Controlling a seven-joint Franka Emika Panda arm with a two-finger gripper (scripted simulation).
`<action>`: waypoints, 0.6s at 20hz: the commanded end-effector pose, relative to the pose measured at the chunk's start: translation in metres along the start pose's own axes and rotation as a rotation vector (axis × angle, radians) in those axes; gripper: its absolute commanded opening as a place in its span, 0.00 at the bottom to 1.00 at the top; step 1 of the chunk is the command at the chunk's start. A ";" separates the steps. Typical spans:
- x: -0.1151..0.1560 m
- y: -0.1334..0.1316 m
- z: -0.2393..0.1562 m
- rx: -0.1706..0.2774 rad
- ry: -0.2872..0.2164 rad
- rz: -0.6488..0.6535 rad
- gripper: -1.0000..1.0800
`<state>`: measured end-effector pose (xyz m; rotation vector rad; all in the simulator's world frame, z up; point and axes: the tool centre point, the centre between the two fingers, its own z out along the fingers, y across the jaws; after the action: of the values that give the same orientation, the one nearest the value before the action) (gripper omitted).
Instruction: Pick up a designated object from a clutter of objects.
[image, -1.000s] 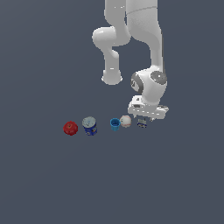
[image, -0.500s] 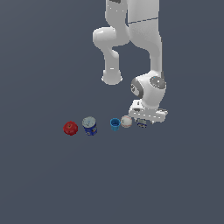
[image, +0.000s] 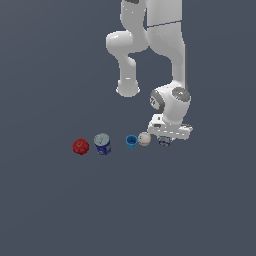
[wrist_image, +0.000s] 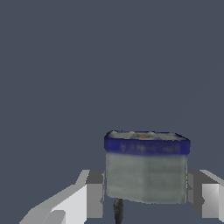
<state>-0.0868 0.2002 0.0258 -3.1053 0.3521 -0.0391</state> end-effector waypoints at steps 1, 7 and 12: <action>-0.004 0.013 0.013 -0.019 -0.023 0.013 0.00; 0.002 0.003 -0.004 0.000 0.000 0.000 0.00; 0.010 0.013 -0.019 -0.001 -0.001 0.000 0.00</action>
<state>-0.0830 0.1895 0.0392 -3.1068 0.3511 -0.0362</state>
